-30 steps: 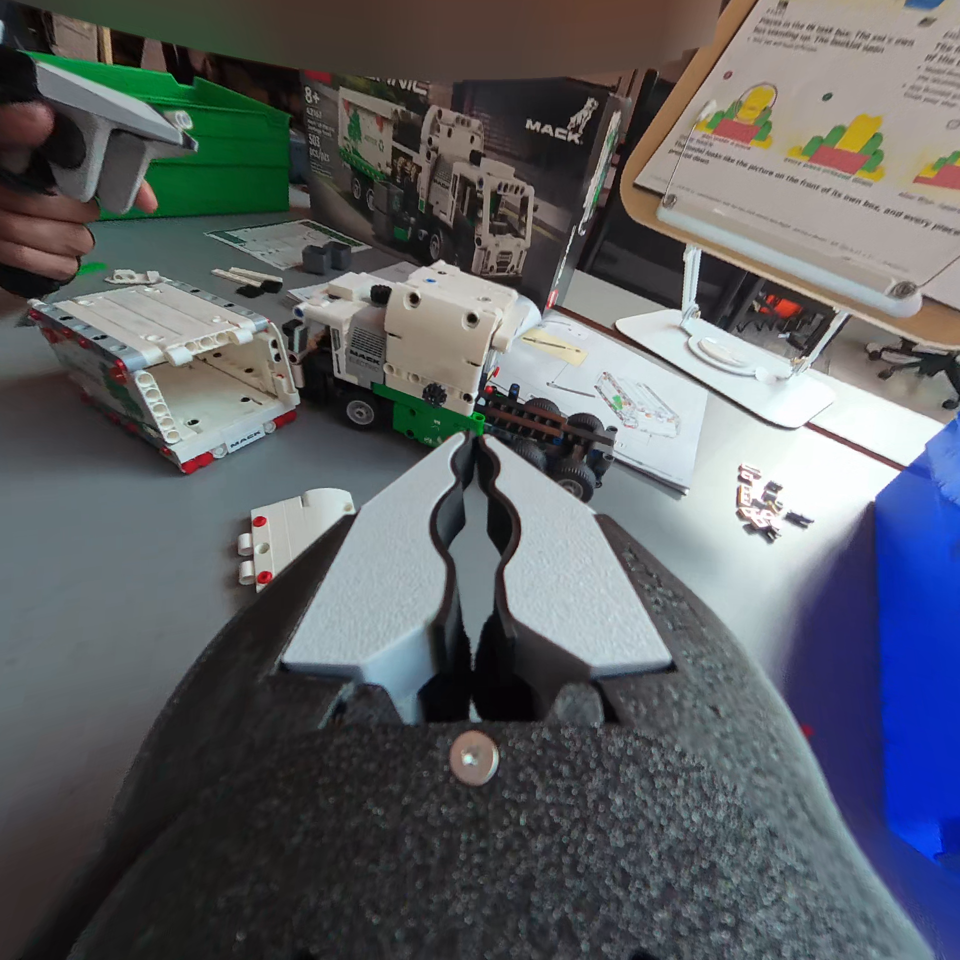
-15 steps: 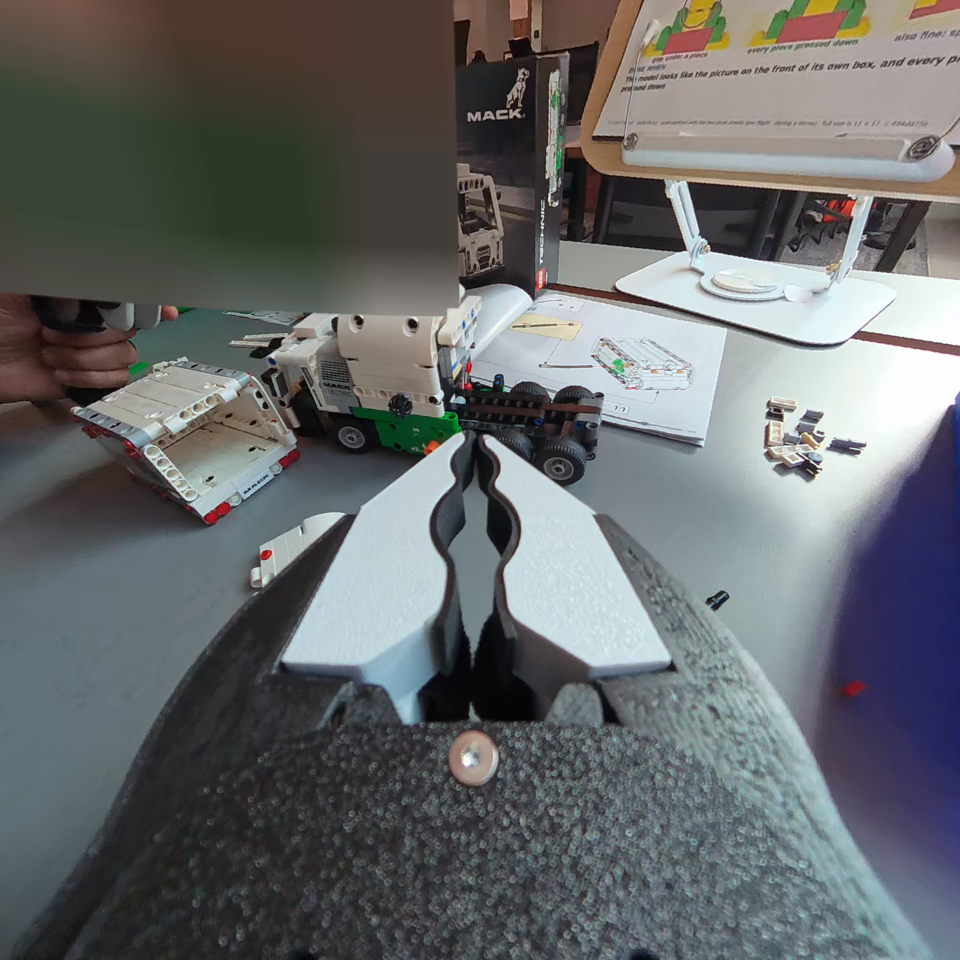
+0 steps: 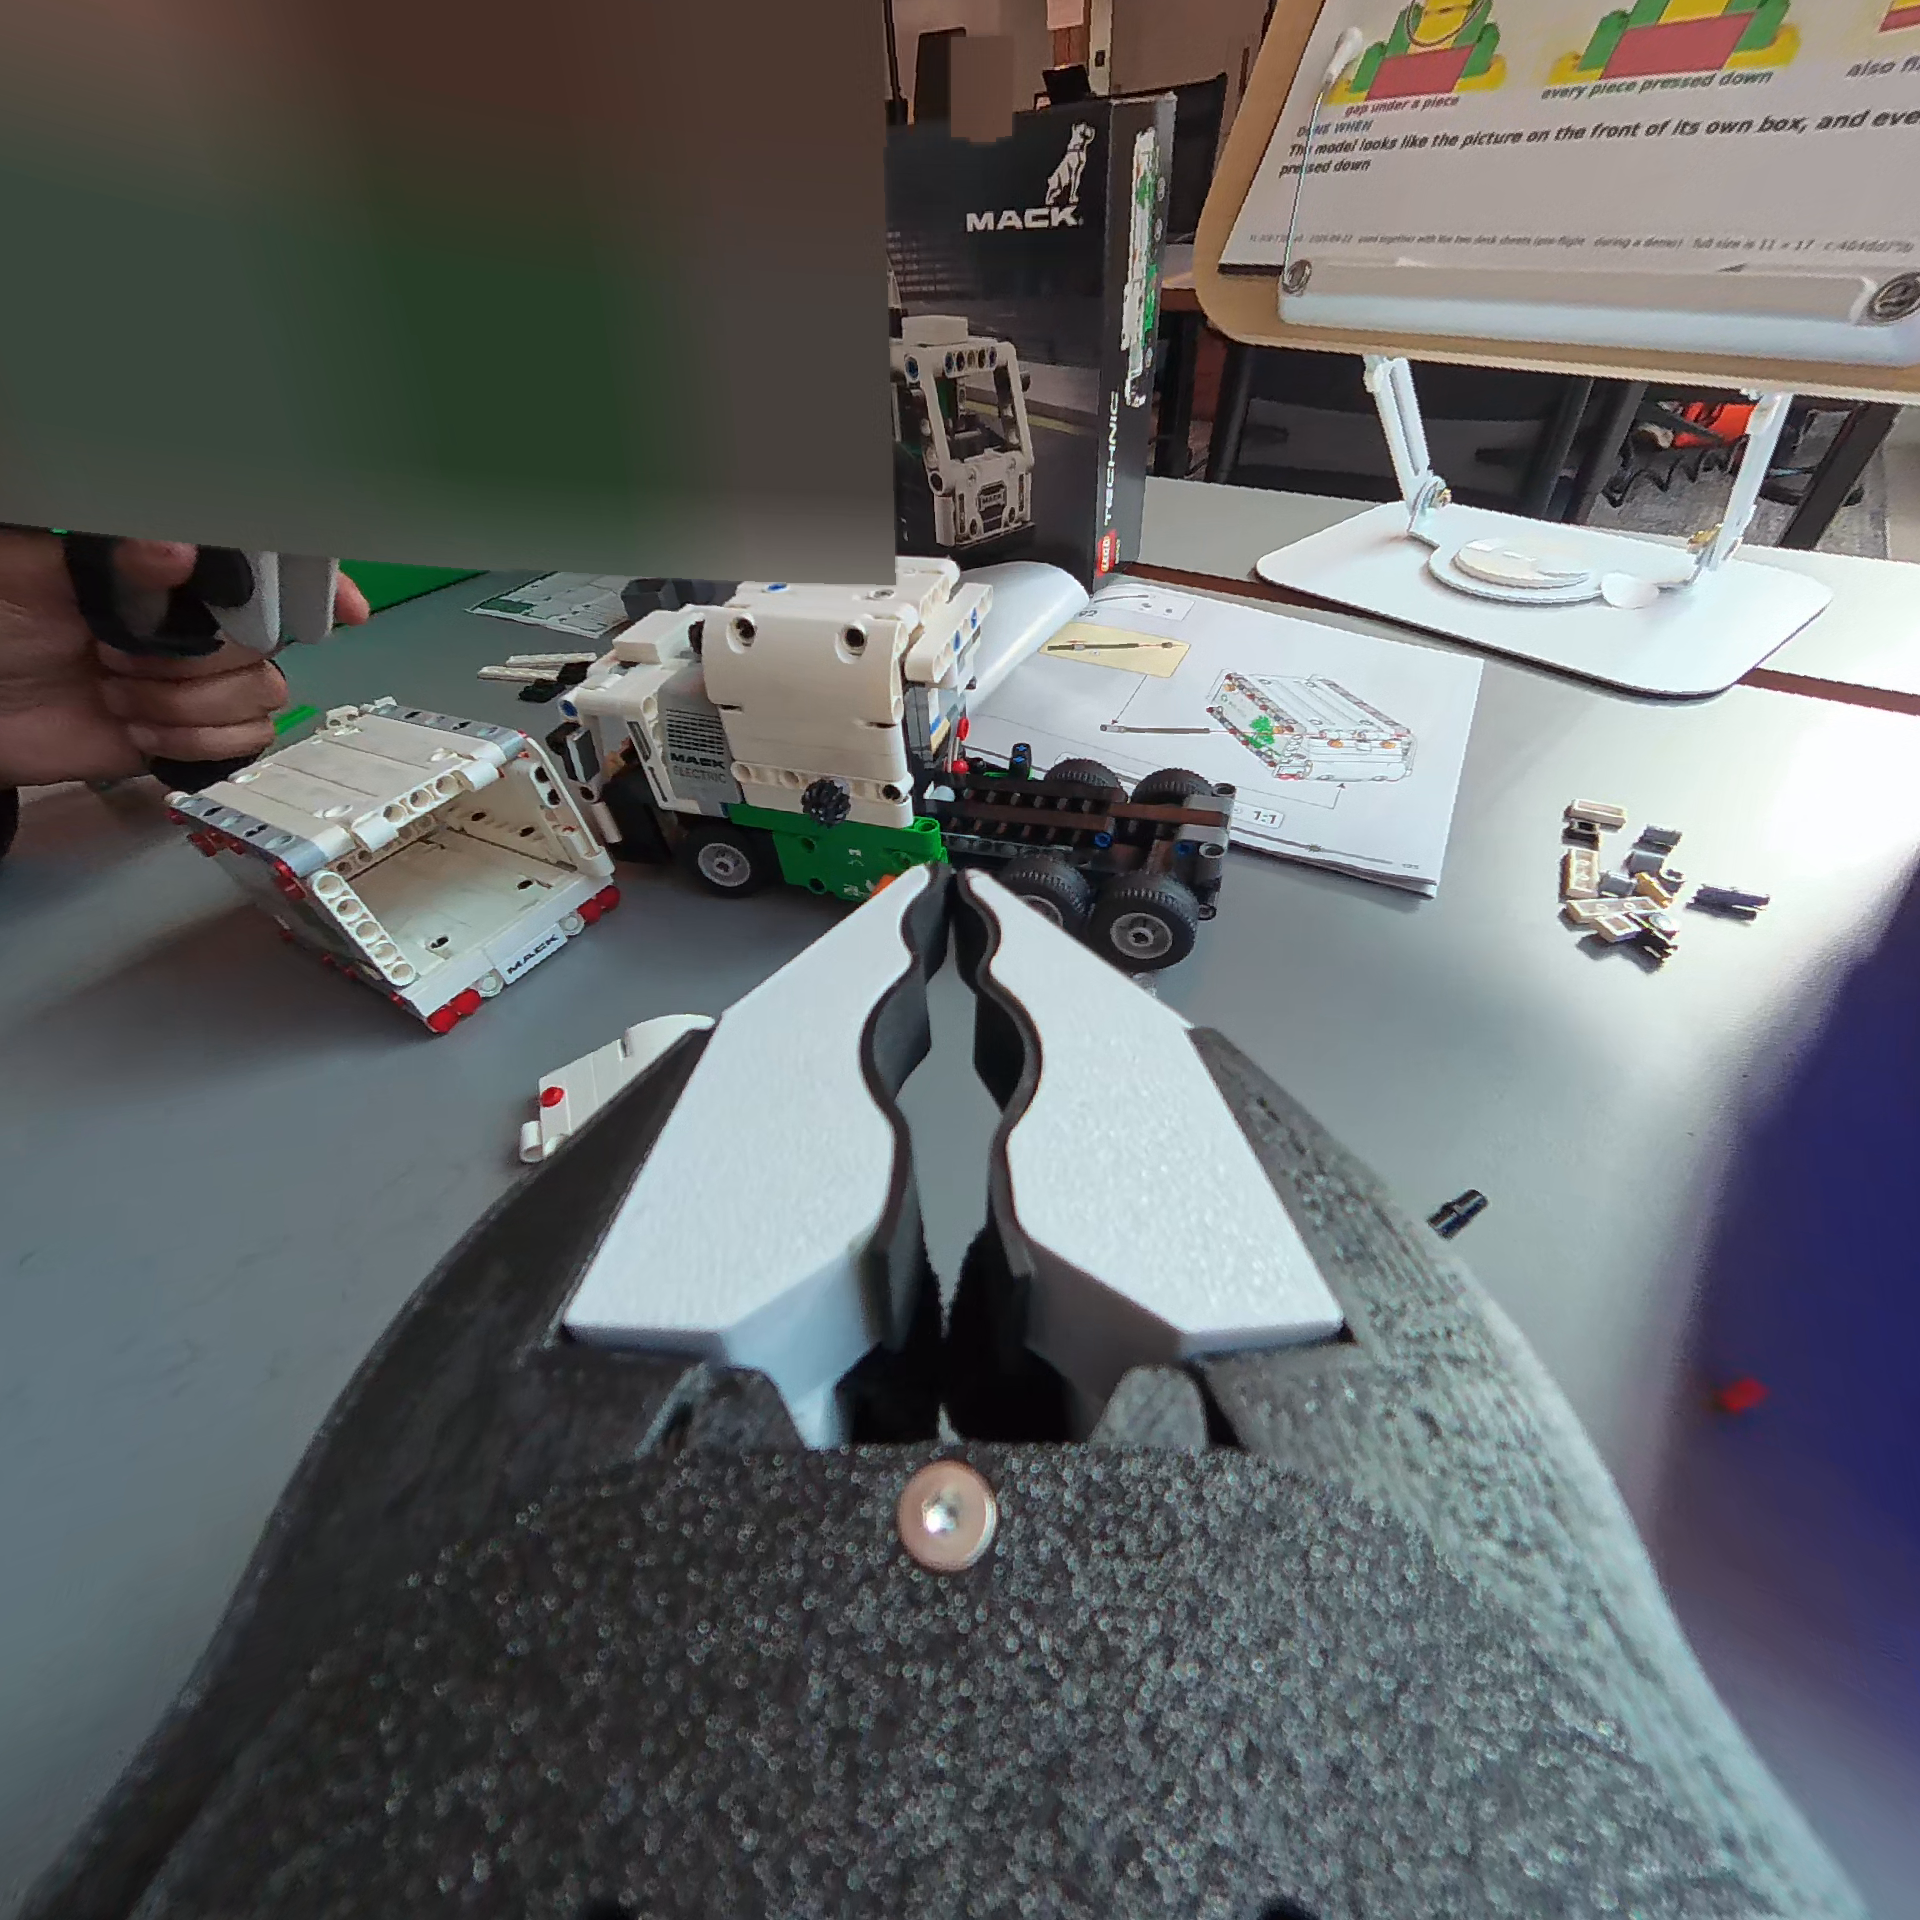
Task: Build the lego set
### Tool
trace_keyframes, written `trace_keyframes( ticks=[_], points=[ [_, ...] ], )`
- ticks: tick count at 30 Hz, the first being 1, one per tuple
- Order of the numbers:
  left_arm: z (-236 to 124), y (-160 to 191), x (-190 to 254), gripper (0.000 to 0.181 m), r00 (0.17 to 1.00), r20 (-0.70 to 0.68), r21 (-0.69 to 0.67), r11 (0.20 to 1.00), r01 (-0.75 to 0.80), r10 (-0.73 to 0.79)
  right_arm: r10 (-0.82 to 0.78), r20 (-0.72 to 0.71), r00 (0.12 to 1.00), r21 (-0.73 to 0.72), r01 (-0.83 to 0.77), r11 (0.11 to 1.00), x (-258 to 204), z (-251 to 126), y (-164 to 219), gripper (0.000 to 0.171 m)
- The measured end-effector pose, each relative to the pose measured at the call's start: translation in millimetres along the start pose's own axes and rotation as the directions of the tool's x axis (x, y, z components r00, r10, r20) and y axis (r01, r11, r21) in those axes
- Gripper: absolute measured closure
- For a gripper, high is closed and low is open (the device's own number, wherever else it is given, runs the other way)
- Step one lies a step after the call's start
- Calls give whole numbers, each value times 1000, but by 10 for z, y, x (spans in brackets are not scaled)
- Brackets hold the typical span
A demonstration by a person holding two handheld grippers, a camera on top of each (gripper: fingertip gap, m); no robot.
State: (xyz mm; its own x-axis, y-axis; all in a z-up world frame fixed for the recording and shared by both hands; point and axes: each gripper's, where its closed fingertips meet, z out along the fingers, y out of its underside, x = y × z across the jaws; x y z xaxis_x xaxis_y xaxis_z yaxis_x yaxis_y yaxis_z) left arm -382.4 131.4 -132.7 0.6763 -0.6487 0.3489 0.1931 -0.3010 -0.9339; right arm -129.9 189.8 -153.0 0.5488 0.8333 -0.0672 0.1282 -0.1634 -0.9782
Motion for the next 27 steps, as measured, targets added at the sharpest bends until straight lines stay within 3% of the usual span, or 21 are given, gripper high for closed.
trace_keyframes(
  ticks=[7,14,18,22,27],
  points=[
    [68,20,311,179,986,-60,-15,988,-155,154,-43,55,998,-33,45,998,-167,73,61,171],
    [157,163,851,179,930,-217,-30,950,-311,297,-53,311,949,-20,62,998,-752,77,25,170],
    [289,347,1258,179,869,-262,-70,890,-451,420,24,440,897,-101,22,995,-920,-62,-24,162],
    [493,596,1693,179,846,-322,-134,864,-486,425,71,603,794,-152,27,988,-1289,-386,-40,159],
    [690,824,1855,179,795,-268,-195,777,-598,545,15,626,780,-155,105,982,-1522,-429,111,160]
  ],
)
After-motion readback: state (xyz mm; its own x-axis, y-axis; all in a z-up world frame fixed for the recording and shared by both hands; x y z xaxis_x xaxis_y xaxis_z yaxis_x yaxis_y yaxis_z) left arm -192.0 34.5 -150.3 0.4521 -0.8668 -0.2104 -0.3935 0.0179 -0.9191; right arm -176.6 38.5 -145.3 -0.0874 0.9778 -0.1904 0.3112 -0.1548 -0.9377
